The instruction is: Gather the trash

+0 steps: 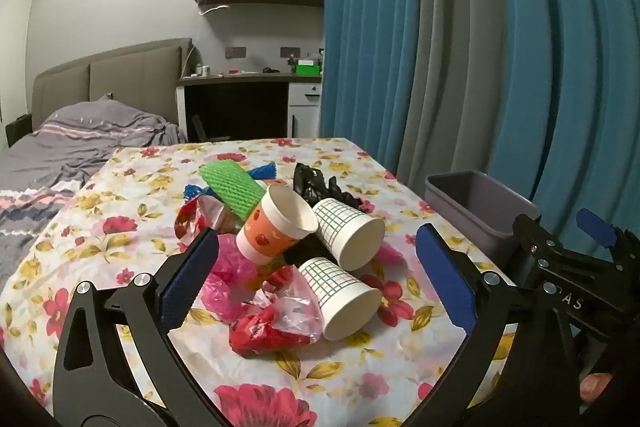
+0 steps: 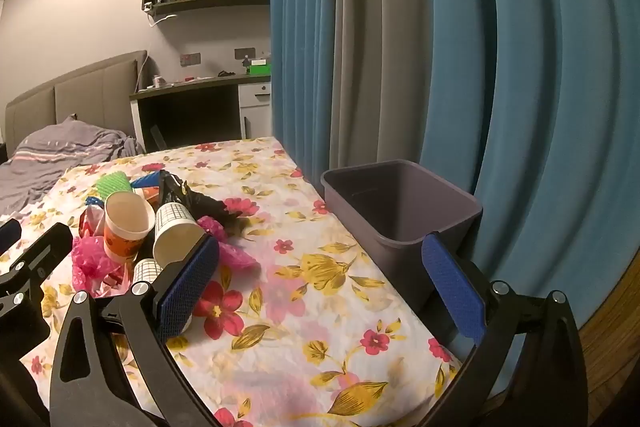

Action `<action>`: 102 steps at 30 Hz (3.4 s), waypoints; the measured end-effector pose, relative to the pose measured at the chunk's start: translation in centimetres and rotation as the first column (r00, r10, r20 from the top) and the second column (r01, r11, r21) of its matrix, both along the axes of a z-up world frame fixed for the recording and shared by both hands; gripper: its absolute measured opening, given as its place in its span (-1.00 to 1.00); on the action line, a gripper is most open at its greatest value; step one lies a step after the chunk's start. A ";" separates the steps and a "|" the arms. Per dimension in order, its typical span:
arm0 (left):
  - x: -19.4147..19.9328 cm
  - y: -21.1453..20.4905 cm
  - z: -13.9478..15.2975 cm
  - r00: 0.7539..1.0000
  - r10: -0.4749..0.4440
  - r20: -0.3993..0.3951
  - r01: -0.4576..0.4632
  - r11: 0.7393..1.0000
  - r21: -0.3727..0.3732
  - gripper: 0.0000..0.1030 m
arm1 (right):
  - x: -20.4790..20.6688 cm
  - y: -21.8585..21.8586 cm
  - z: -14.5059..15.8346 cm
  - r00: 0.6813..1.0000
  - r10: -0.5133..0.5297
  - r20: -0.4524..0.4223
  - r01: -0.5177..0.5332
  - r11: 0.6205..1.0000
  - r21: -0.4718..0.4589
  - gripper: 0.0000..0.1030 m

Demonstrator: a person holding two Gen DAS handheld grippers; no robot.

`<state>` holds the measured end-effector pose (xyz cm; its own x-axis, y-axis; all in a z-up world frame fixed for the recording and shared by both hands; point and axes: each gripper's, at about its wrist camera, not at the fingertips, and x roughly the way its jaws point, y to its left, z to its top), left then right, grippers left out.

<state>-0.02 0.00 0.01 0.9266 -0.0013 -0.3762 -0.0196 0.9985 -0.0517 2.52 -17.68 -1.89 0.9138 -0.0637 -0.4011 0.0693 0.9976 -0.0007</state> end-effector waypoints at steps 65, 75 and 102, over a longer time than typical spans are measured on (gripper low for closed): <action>0.0 0.2 0.0 1.000 0.003 -0.011 -0.003 1.000 -0.013 0.89 | -0.2 0.0 0.0 1.000 -0.001 0.004 0.001 1.000 -0.001 0.90; 0.0 0.2 0.0 1.000 0.003 -0.011 -0.004 1.000 -0.015 0.89 | -0.3 0.0 0.0 1.000 -0.002 0.006 0.002 1.000 -0.001 0.90; 0.0 0.2 0.0 1.000 0.004 -0.011 -0.004 1.000 -0.017 0.89 | -0.1 -0.1 -0.2 1.000 -0.001 0.009 0.001 1.000 -0.001 0.90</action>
